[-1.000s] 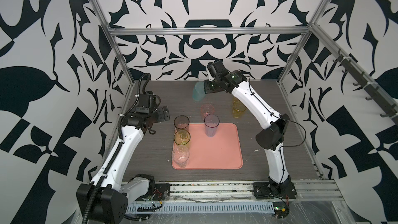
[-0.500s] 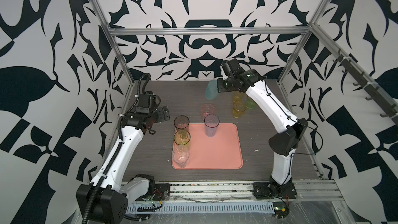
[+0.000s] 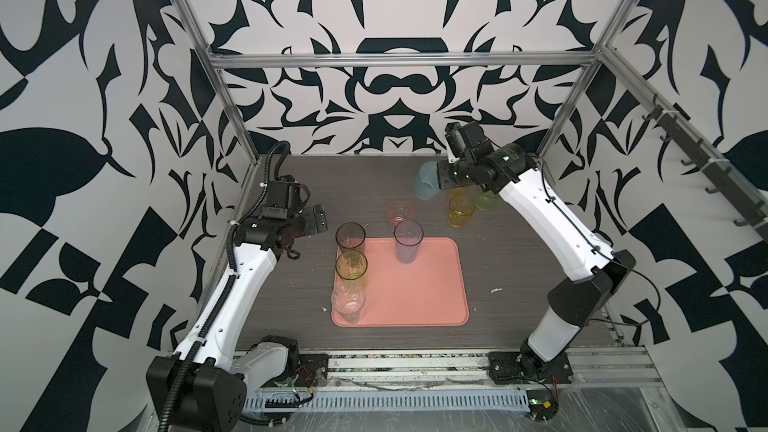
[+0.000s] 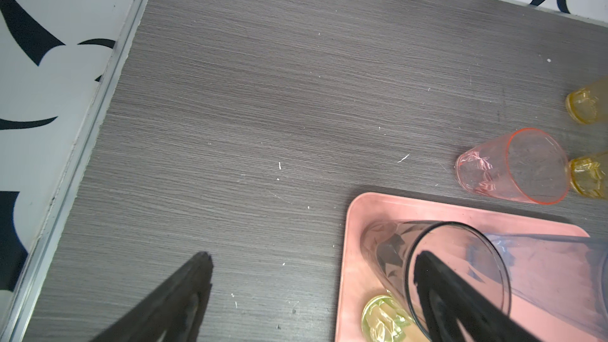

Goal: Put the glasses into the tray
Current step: 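Carry the teal cup with the right gripper over the pink tray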

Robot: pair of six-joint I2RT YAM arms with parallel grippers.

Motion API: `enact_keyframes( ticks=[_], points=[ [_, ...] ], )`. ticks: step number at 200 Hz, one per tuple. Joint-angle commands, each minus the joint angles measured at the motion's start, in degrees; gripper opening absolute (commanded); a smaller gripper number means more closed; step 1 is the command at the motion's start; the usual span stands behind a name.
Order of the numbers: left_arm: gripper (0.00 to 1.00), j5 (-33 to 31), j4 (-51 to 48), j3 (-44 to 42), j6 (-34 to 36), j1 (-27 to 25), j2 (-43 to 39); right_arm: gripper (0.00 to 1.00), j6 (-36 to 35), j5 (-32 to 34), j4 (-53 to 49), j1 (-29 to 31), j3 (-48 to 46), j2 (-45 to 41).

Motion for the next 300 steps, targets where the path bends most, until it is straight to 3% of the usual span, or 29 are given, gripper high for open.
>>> enact_keyframes(
  ticks=[1,152,210,300],
  points=[
    [0.99,-0.3,0.4,0.1,-0.5,0.2,-0.7,0.0,-0.3,1.4,2.5,-0.1,-3.0,-4.2],
    [0.99,0.1,-1.4,3.5,-0.5,0.2,1.2,0.0,1.8,-1.2,2.9,-0.1,-27.4,-21.2],
    [0.99,-0.6,-1.2,3.3,-0.3,0.2,1.7,0.0,6.5,0.1,5.4,3.4,-40.9,-29.8],
    [0.99,-2.1,-0.9,2.6,0.2,0.2,2.8,0.0,14.5,3.6,8.6,10.9,-52.6,-35.3]
  ],
)
